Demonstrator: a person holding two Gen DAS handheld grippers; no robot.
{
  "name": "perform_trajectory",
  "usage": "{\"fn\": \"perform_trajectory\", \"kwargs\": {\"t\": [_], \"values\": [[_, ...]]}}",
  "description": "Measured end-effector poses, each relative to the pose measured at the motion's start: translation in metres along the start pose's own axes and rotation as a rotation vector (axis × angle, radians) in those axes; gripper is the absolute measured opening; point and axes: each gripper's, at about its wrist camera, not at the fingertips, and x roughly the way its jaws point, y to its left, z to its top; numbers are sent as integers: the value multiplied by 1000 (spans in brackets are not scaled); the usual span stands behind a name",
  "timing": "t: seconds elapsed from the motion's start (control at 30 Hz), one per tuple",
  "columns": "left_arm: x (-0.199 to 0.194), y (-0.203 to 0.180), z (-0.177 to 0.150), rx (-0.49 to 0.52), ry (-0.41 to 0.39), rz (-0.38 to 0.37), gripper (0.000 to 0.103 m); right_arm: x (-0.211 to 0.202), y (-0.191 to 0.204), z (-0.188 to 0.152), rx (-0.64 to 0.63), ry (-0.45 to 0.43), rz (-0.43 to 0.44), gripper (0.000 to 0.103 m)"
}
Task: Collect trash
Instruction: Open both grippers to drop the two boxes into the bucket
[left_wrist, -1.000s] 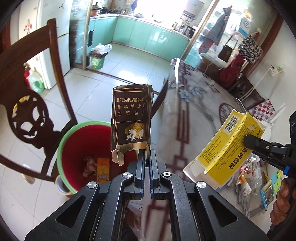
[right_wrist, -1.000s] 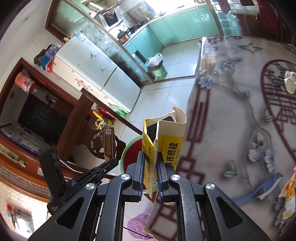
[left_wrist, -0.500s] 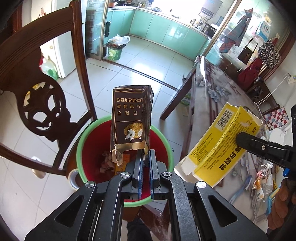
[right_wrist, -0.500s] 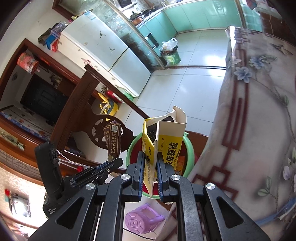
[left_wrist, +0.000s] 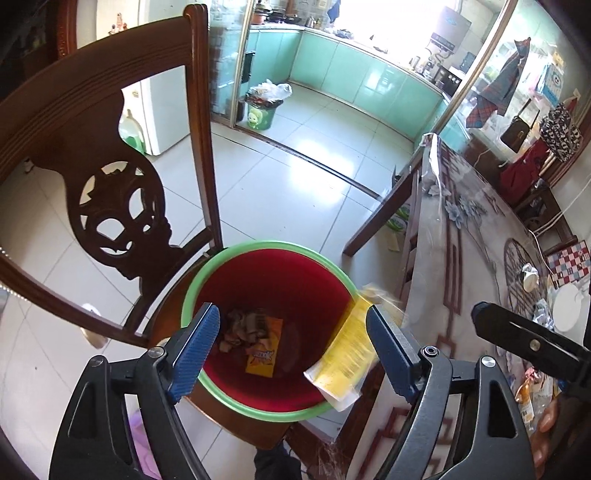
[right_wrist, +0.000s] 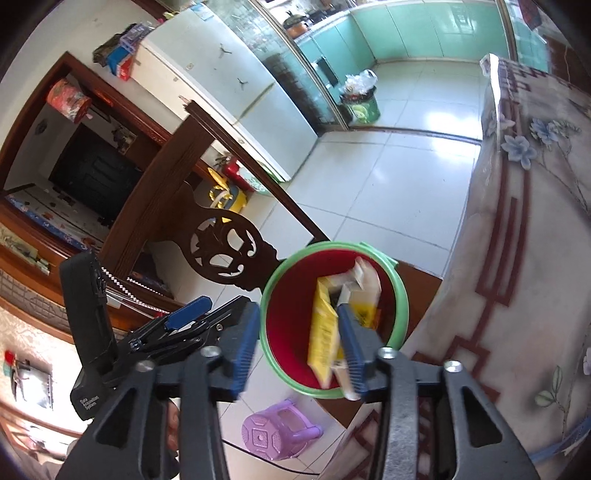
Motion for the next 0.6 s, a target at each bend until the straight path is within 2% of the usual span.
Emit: {"fn": "perform_trajectory", "kwargs": {"t": [0.03,0.13,0.27,0.33,0.5,0.6], "values": [[-3,0,0,-9,-8,3,82,-3,2,-1,-17,-8,5,64],[-14,-3,-1,-23,-28,-4,82,-17,1,-6,-29,-35,9,64],[-32,-26,-5,31,-61,-13,82,-58,-24,-20,85,-83,29,64],[-42,-46,-9,74,-79,-27,82,-86,-41,-30,126,-112,10,64],[-59,-111,-25,176,-93,-111,82,-176,-92,-65,147,-187,-152,64],[-62,-158,-40,231,-82,-174,82,-233,-134,-86,168,-183,-281,64]]}}
